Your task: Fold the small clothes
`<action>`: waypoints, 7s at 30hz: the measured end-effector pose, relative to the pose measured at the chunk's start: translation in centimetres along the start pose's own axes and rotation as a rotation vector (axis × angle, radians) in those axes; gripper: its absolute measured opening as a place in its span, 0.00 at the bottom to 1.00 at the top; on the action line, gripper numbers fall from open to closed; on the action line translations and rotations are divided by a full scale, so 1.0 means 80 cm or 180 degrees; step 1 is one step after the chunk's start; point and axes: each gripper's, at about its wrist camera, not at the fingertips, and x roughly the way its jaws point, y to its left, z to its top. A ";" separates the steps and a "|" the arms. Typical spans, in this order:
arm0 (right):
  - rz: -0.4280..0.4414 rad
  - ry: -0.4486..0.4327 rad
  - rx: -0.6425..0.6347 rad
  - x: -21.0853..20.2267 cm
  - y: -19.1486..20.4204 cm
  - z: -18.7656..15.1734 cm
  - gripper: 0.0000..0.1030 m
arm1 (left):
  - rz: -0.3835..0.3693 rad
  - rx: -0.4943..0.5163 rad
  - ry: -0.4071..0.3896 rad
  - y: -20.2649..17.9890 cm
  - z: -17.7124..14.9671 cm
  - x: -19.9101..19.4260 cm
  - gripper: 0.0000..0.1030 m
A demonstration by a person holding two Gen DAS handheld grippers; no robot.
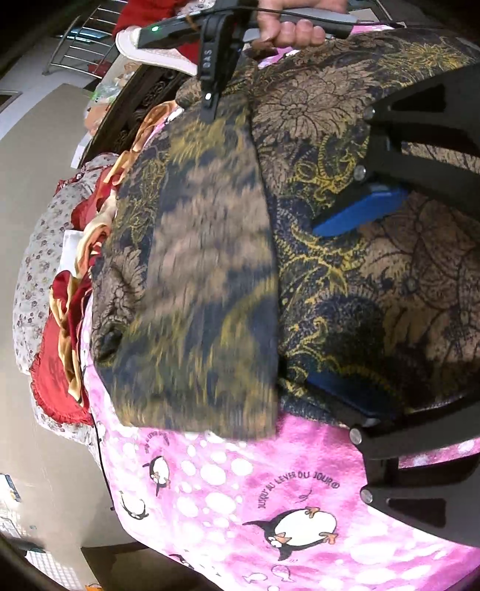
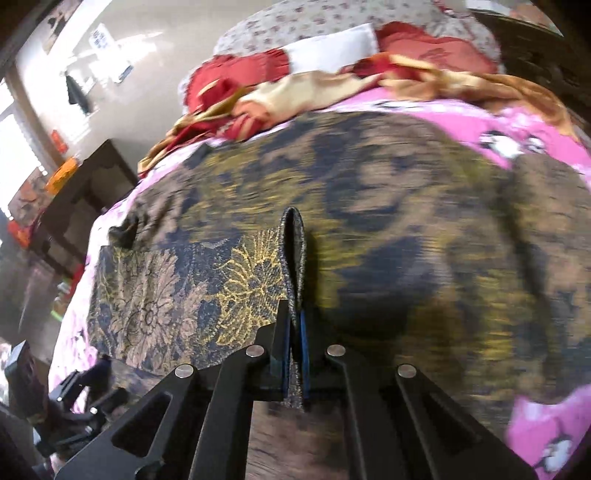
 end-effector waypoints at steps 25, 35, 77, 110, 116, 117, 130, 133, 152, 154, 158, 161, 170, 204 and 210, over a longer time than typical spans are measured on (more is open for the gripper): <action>-0.0677 -0.0141 0.0211 -0.050 -0.104 -0.002 0.00 | -0.0011 -0.0009 -0.0007 0.001 0.001 0.000 0.77; -0.0399 -0.0363 0.0261 -0.092 -0.114 0.001 0.00 | -0.0042 -0.0021 -0.0012 0.002 0.001 -0.001 0.78; -0.0710 -0.0147 -0.0503 -0.008 -0.001 -0.061 0.01 | -0.0130 -0.0393 -0.0073 0.000 0.168 0.067 0.05; -0.0100 -0.0644 0.0413 -0.131 -0.117 -0.034 0.27 | -0.0148 -0.0462 -0.0169 0.037 0.056 0.041 0.62; -0.0077 -0.0252 0.0044 -0.078 -0.113 -0.005 0.27 | -0.0169 -0.0511 -0.0176 0.042 0.056 0.042 0.62; -0.0167 -0.0208 -0.0023 -0.069 -0.112 -0.002 0.27 | -0.0160 -0.0507 -0.0173 0.042 0.056 0.042 0.62; -0.0652 -0.0313 -0.0233 -0.091 -0.116 0.020 0.00 | -0.0222 -0.0572 -0.0193 0.045 0.057 0.044 0.62; -0.0789 -0.0293 -0.0167 -0.103 -0.126 0.020 0.00 | -0.0233 -0.0579 -0.0197 0.046 0.057 0.044 0.62; -0.1100 -0.0701 0.0875 -0.252 -0.285 -0.019 0.14 | -0.0203 -0.0554 -0.0192 0.045 0.057 0.044 0.62; -0.1204 -0.0753 0.1263 -0.272 -0.337 -0.043 0.14 | -0.0194 -0.0537 -0.0188 0.044 0.057 0.044 0.62; -0.1278 -0.0709 0.1889 -0.286 -0.421 -0.077 0.15 | -0.0162 -0.0500 -0.0176 0.041 0.058 0.045 0.63; -0.1056 -0.0670 0.2330 -0.277 -0.475 -0.097 0.15 | -0.0147 -0.0476 -0.0166 0.038 0.059 0.046 0.64; -0.0266 -0.0959 0.3260 -0.218 -0.534 -0.134 0.15 | -0.0008 -0.0314 -0.0117 0.026 0.060 0.050 0.69; -0.0141 -0.0370 -0.0692 -0.063 0.028 -0.011 0.00 | -0.1065 -0.0029 0.0089 -0.103 0.115 0.008 0.88; -0.0132 -0.0341 -0.0706 -0.045 0.026 -0.074 0.00 | -0.1610 -0.0234 0.0505 -0.159 0.114 0.071 0.79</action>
